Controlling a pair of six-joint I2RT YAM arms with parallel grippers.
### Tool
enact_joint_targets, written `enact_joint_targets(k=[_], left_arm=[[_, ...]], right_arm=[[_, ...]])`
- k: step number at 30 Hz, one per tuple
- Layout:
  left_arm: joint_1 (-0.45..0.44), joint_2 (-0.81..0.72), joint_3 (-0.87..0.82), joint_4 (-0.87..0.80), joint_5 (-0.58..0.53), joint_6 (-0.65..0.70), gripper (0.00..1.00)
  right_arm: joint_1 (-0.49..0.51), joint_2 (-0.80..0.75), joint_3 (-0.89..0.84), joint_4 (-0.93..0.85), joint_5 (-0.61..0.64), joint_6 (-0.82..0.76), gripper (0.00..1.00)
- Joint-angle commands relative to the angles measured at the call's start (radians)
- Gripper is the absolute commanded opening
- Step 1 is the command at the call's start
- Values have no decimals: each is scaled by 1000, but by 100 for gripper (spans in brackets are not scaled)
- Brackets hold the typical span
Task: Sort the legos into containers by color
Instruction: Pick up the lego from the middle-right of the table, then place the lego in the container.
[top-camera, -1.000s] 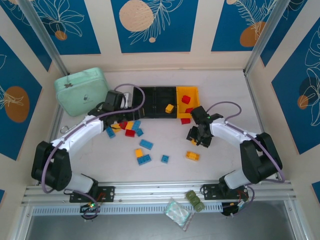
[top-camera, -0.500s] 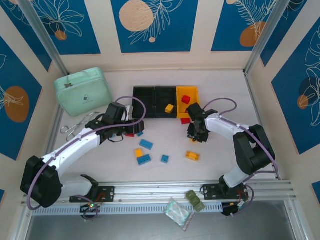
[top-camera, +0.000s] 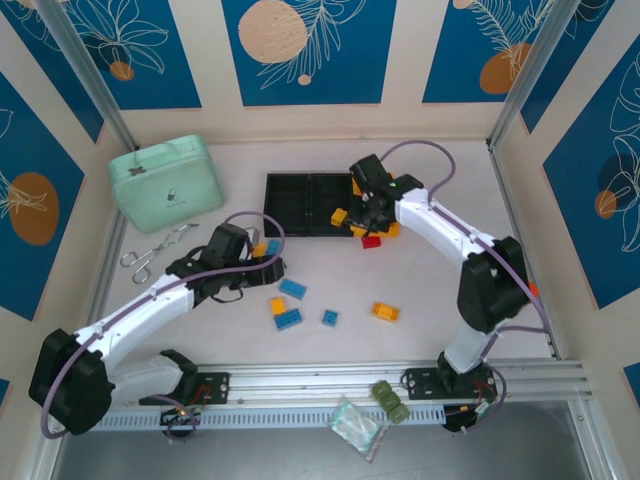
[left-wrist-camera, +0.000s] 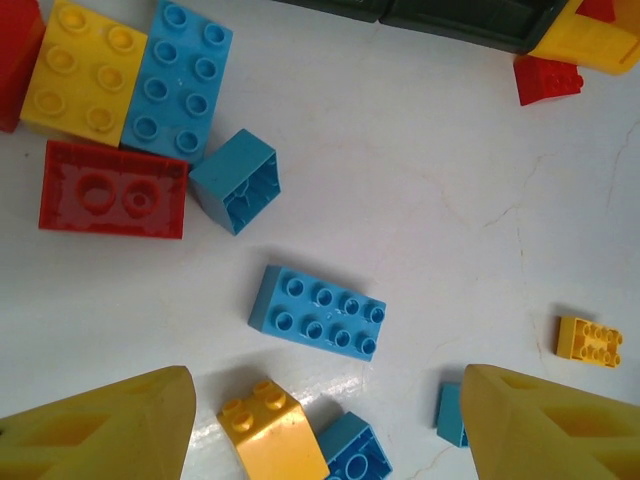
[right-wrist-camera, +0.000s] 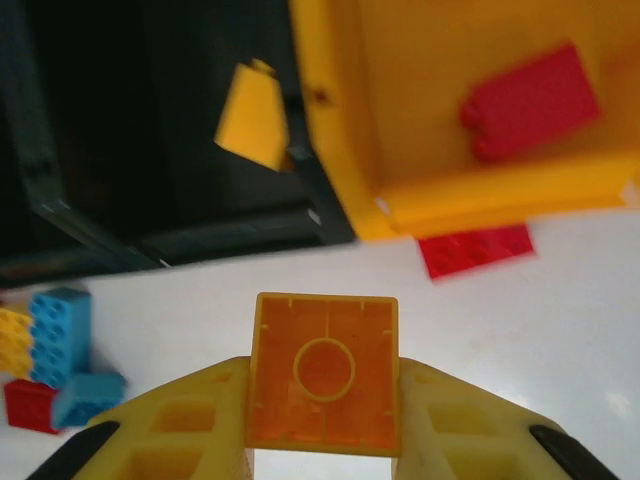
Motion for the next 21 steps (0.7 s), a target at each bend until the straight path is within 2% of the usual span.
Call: enact_joint_targets(k=[1, 10, 16, 21], left_arm=[[-11, -52, -21, -32, -31, -30, 70], [-13, -112, -64, -60, -38, -55, 71], [-14, -124, -77, -66, -45, -56, 71], [-13, -127, -86, -63, -45, -58, 71]], right_arm=[[15, 113, 120, -51, -43, -49, 27], [20, 392, 456, -133, -73, -68, 29], [16, 516, 599, -183, -68, -66, 31], [8, 561, 645, -191, -75, -61, 33]])
